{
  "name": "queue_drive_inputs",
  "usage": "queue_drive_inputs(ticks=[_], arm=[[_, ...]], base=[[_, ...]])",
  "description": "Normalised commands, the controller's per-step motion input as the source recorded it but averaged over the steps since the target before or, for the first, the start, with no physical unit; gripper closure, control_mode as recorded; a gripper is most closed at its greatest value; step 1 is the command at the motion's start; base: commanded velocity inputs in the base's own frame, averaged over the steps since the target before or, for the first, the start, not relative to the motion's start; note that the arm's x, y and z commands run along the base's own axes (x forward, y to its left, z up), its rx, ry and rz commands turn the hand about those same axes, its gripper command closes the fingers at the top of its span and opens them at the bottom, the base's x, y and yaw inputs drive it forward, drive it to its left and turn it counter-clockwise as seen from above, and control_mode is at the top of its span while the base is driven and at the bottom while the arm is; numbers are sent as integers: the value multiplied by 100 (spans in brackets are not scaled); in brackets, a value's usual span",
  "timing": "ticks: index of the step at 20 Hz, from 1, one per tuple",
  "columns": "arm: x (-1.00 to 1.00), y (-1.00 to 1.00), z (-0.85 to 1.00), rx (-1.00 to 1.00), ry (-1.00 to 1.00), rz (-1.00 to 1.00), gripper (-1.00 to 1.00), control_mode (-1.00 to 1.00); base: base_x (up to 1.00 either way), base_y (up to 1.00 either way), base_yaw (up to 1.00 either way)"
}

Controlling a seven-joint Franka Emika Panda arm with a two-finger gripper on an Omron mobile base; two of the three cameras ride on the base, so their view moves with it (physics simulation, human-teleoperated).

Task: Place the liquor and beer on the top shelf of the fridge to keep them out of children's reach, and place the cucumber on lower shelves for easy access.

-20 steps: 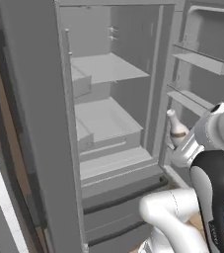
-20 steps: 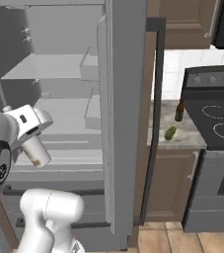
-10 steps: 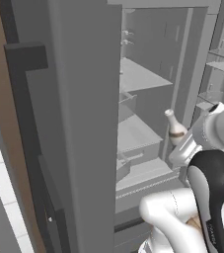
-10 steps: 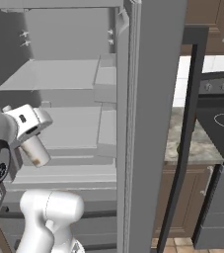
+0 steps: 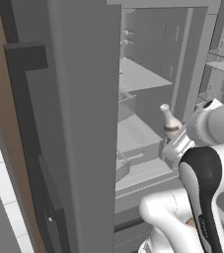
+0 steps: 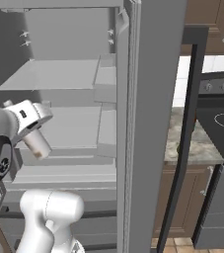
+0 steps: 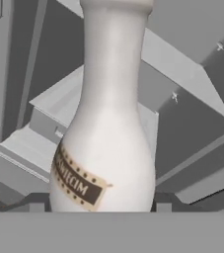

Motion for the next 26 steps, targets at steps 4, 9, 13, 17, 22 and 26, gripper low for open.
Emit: queue_drive_inputs(ticks=[4, 9, 13, 17, 22, 26], arm=[[12, 8, 13, 2, -29, -10, 100, -100], [14, 1, 22, 8, -32, -7, 100, -100], [22, 2, 17, 9, -29, -4, 100, -100], [33, 0, 0, 14, -12, -5, 100, -100], [39, 0, 0, 29, 1, -8, 100, -100], [36, 0, 14, 25, 7, 0, 100, -100]], base=[[0, 0, 0], [0, 0, 0], [0, 0, 0], [0, 0, 0], [0, 0, 0], [0, 0, 0]])
